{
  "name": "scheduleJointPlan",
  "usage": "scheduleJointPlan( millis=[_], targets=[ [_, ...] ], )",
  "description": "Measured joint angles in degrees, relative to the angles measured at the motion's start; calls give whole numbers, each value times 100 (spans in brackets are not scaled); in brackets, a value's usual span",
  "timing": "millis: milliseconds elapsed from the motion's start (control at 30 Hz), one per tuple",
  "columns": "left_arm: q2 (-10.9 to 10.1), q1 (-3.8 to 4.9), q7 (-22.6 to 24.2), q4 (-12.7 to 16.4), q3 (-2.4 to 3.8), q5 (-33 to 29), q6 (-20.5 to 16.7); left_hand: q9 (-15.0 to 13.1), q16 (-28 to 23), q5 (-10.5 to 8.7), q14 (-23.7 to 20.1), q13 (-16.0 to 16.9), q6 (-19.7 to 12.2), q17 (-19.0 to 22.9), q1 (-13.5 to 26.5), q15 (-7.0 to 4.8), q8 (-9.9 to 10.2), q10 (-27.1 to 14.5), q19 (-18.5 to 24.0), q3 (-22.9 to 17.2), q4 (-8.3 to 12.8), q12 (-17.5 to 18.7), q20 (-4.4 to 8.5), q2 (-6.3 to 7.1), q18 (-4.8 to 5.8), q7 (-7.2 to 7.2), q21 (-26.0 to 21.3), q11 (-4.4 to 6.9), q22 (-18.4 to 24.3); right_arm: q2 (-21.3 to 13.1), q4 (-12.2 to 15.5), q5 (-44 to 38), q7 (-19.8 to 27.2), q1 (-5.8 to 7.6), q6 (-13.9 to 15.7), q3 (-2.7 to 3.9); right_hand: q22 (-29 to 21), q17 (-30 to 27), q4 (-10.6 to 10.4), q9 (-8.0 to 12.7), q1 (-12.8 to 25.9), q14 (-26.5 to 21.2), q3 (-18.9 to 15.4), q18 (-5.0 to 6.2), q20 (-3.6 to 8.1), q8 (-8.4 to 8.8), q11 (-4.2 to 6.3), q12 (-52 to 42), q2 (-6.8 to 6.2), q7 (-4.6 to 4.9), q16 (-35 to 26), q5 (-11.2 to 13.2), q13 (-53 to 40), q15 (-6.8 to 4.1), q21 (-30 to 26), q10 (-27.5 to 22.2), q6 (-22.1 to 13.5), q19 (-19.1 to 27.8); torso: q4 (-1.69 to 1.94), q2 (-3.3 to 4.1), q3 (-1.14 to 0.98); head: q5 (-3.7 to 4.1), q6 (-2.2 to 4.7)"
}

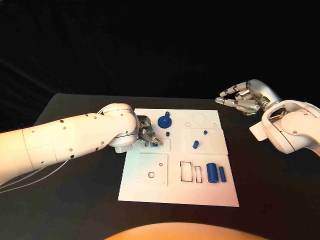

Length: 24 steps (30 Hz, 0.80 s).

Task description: Assemble the parts on the task board

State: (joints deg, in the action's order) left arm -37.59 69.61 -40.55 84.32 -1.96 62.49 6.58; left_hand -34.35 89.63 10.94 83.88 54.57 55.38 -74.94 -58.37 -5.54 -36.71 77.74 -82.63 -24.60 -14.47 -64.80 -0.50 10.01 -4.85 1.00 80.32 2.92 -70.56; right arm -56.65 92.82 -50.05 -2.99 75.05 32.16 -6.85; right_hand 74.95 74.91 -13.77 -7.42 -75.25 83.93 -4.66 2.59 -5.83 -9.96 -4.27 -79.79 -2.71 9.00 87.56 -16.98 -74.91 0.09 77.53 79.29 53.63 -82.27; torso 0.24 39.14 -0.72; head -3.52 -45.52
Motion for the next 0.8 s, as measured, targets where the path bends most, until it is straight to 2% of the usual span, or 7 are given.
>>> scheduleJointPlan(
  millis=[167,267,467,633,800],
  targets=[
    [-62,0,1,62,24,1,-26,26,0,0,0,-6,0,0,-30,0,17,0,0,326,-128,-22,0,-25,0,0,0,0,-7,-1,-5,0,3,0,2,0,0,0,-24,0,0,0,-24,0,0,0,0,23,0,0,0,0,0,0,-32,0,0,0,0,0,0,-3,9],
    [-93,3,1,104,57,1,-61,40,0,1,0,-6,0,1,-50,0,23,0,0,504,-184,-22,0,-44,0,0,0,0,-7,-1,-11,0,5,0,3,0,0,0,-8,6,0,0,-41,0,0,0,0,23,0,0,0,0,0,0,-32,0,0,0,0,0,0,-3,14],
    [-159,40,2,180,148,1,-140,45,0,1,0,-15,0,1,-79,0,22,0,0,604,-204,-44,0,-74,0,0,0,0,-7,0,-28,0,8,0,5,0,-1,0,-23,5,0,0,-56,0,0,0,0,23,0,0,0,-22,0,0,-32,0,0,0,0,-2,-2,2,29],
    [-215,126,3,228,216,-17,-190,72,0,1,0,-31,-1,1,-103,0,49,-20,0,852,-208,-46,0,-98,0,1,0,-20,-7,5,-48,1,15,-3,6,0,-1,0,-40,5,1,0,-72,0,0,0,0,23,-3,0,-22,-22,1,0,-32,0,0,0,-1,-2,-3,-1,43],
    [-236,248,6,156,251,-50,-200,97,0,2,0,46,-31,2,-134,0,82,-49,0,1103,-211,-144,0,-129,0,30,0,-49,-4,9,-65,3,20,-6,6,0,-2,0,-47,5,22,0,-80,0,0,0,0,23,-25,0,-22,-22,0,0,-32,0,0,0,-1,-3,-9,-4,58]
  ],
)
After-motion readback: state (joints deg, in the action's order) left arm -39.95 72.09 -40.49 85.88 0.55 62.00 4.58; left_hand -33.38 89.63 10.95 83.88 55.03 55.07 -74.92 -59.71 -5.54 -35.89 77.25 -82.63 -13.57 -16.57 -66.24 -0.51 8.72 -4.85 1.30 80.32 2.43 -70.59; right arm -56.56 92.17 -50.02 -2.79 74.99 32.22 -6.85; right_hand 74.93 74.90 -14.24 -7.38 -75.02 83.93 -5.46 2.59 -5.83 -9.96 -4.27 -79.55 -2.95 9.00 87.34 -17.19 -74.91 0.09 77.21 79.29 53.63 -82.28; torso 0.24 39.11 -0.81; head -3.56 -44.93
